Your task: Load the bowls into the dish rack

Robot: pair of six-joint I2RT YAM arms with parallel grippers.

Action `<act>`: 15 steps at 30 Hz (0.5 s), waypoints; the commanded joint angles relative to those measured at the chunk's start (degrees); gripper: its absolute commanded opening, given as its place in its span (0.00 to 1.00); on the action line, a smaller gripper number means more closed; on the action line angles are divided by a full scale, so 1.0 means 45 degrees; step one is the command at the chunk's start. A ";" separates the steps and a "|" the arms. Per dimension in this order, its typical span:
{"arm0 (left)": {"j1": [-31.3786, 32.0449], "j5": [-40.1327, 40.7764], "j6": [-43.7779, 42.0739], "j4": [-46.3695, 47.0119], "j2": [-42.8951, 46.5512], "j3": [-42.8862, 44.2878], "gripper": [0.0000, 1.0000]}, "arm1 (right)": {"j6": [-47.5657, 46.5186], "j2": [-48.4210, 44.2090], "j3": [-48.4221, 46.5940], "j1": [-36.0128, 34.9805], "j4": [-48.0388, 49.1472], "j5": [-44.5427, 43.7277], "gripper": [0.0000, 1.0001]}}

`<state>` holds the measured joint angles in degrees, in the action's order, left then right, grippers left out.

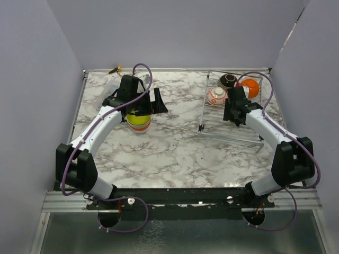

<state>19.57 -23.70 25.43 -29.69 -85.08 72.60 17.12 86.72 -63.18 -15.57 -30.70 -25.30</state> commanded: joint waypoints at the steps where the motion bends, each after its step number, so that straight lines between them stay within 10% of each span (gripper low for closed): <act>1: 0.0006 0.0155 -0.0120 -0.0150 0.0095 -0.0209 0.99 | 0.0813 -0.0018 0.0353 0.0668 0.0736 0.0732 0.65; 15: 0.0006 0.0207 -0.0209 -0.0225 0.0020 -0.0256 0.98 | -0.1328 0.2074 -0.1293 0.2756 0.1891 0.2697 0.57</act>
<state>19.57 -23.68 25.41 -29.82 -85.08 71.77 14.63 92.97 -65.67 -3.81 -24.67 -16.32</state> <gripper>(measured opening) 0.980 0.585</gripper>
